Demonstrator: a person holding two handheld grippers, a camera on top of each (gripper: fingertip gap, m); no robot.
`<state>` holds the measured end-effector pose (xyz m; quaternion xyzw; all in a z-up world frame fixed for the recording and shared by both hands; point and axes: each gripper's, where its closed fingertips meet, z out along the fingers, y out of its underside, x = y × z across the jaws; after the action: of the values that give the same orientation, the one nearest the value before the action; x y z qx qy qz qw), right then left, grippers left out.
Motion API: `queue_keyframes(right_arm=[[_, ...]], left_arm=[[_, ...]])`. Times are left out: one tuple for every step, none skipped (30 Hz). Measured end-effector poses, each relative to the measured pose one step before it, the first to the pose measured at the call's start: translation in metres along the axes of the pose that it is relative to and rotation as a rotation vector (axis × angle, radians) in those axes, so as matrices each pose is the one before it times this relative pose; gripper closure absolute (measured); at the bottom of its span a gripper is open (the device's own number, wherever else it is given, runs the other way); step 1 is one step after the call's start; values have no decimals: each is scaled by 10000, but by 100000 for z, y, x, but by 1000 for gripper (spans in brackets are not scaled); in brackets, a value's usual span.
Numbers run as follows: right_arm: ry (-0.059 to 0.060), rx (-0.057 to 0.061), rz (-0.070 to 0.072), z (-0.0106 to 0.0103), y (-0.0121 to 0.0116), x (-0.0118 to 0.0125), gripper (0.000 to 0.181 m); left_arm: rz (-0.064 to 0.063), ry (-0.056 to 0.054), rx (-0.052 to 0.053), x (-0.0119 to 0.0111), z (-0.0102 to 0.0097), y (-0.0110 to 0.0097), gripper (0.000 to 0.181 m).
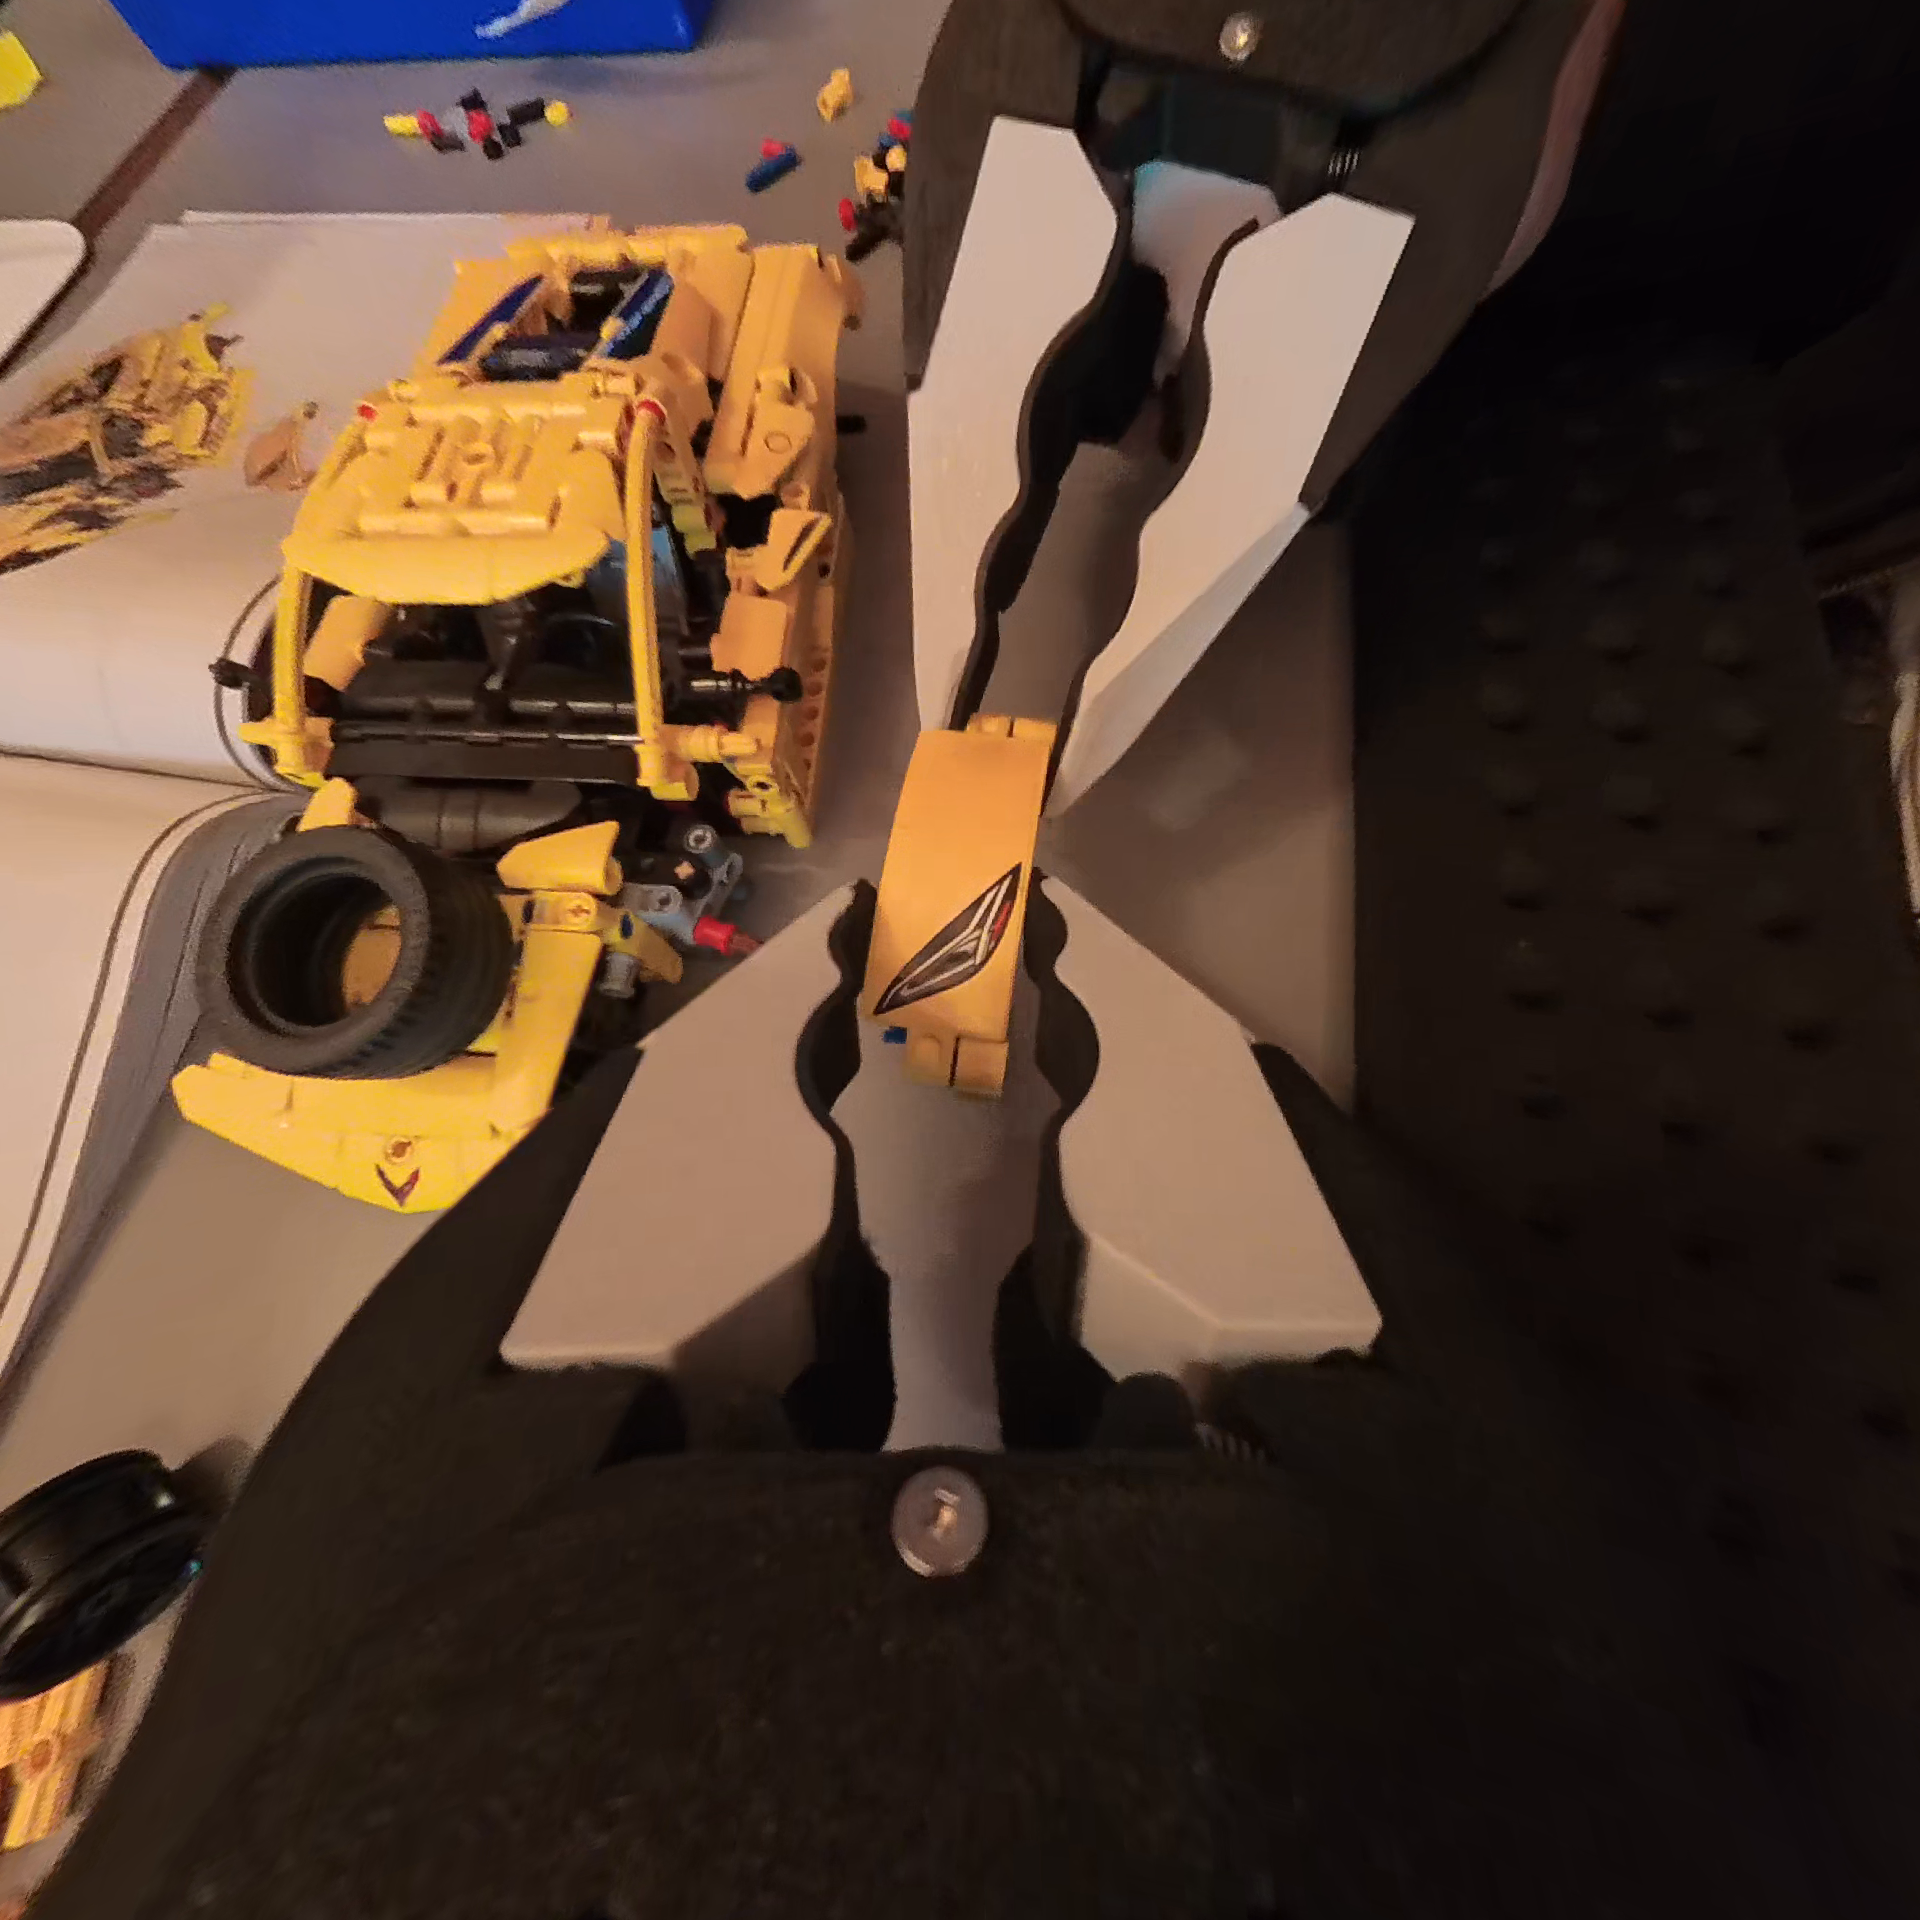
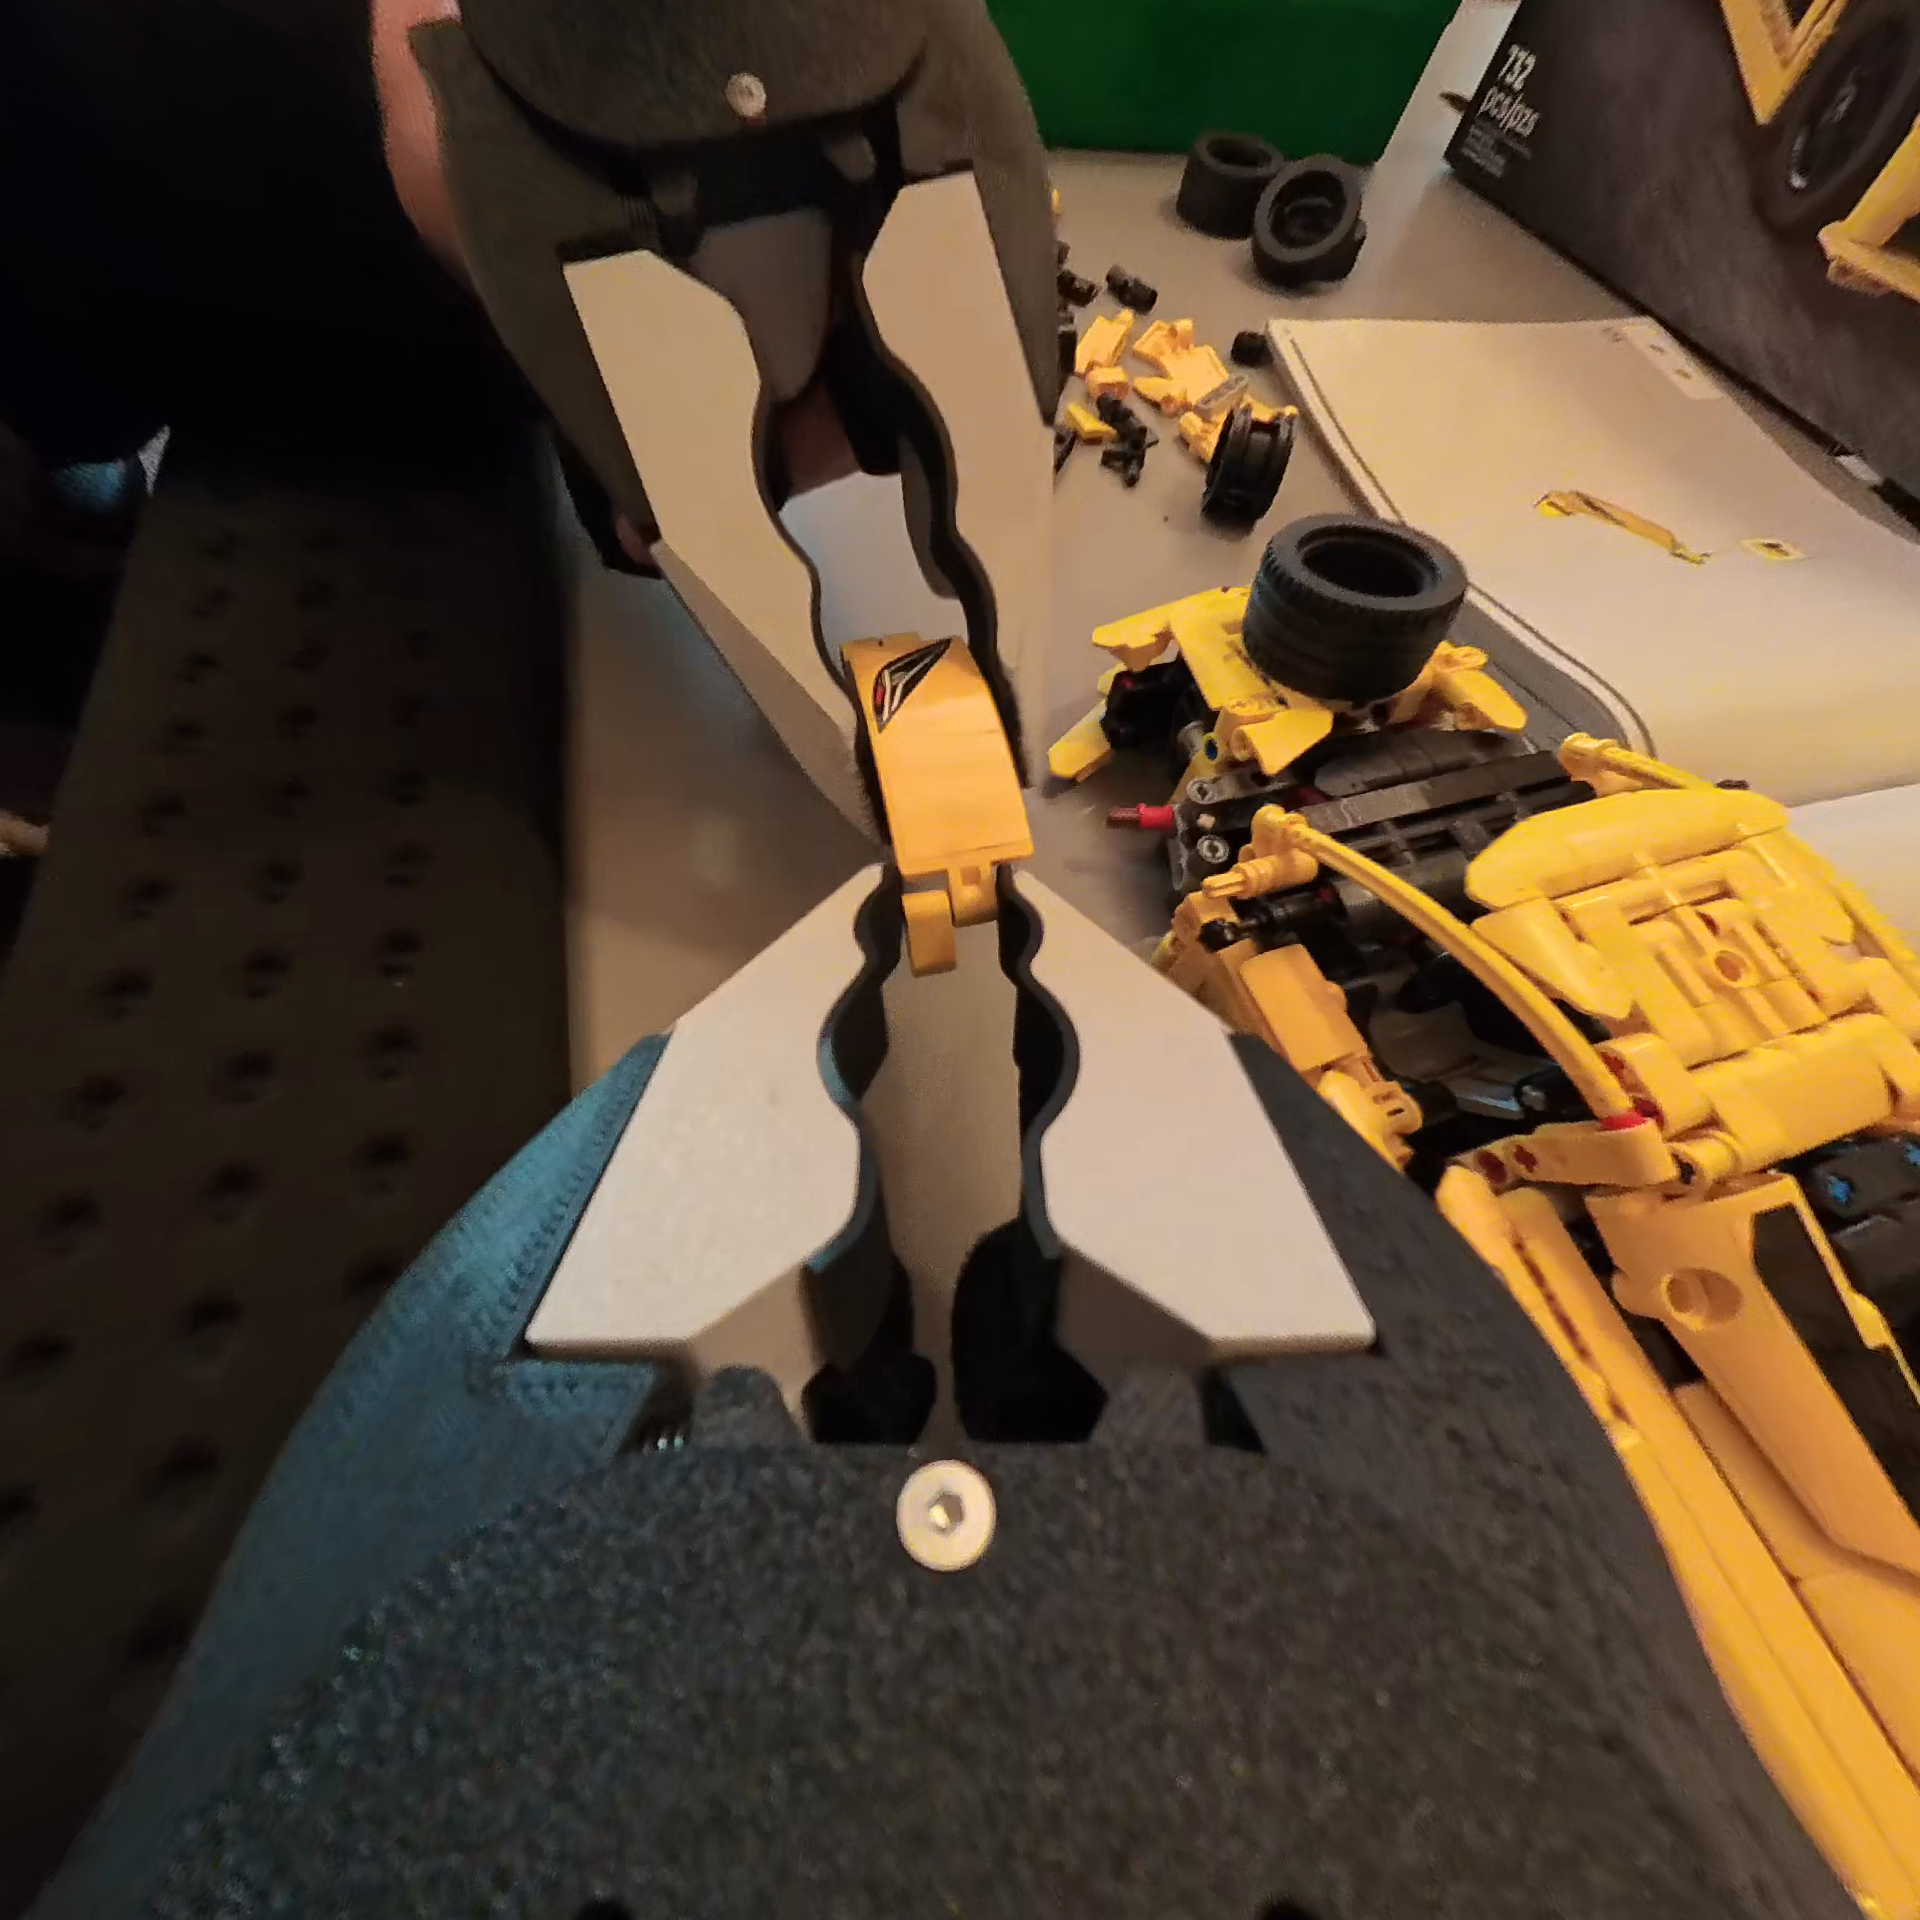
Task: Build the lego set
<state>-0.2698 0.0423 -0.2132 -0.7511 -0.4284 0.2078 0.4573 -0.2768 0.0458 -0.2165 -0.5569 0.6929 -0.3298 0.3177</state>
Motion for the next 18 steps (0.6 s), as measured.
queue_keyframes(right_arm=[[12, 147, 104, -152, -219, 121, 165], [93, 156, 72, -166, -203, 241, 165], [107, 128, 7, -200, -167, 235, 164], [120, 156, -82, -202, -183, 253, 158], [374, 154, -65, -277, -125, 671, 151], [353, 112, -23, -325, 6, 697, 150], [155, 59, 80, -290, 68, 481, 151], [68, -38, 204, -204, 192, 389, 153], [111, -114, 233, -102, 267, 445, 155], [95, -119, 163, -32, 244, 372, 155], [66, -33, 51, 10, 69, 239, 155], [79, 37, -42, 11, -63, 191, 153], [138, 34, -96, -18, -116, 289, 150], [61, 52, -113, -62, -200, 215, 149], [-71, 34, -80, -98, -277, 71, 147], [-62, 9, -130, -115, -290, 175, 144], [-69, -53, -138, -126, -240, 244, 141], [-222, -107, -138, -79, -226, 87, 136]], left_arm=[[-75, 38, 170, -91, -69, -248, 153], [-76, -20, 192, -154, -61, -244, 153], [-74, -57, 153, -215, -61, -151, 154], [-48, -139, 48, -362, -56, 27, 154], [12, -244, 5, -538, -73, 123, 154], [22, -221, 28, -509, -80, 120, 154], [-51, -150, 40, -406, -30, 74, 154], [-127, -50, 34, -251, 47, 61, 154], [-140, 11, 30, -142, 98, 29, 154], [-113, 21, 24, -110, 138, 28, 154], [-115, 31, -56, -130, 159, 116, 154], [-152, 75, -153, -139, 195, 222, 154], [-174, 98, -188, -145, 176, 243, 154], [-162, 68, -132, -173, 92, 113, 154], [-157, 68, -44, -150, 0, -49, 154], [-152, 81, 2, -128, -85, -162, 154], [-107, 47, 27, -151, -108, -209, 154], [-8, 13, 61, -154, -98, -255, 154]])
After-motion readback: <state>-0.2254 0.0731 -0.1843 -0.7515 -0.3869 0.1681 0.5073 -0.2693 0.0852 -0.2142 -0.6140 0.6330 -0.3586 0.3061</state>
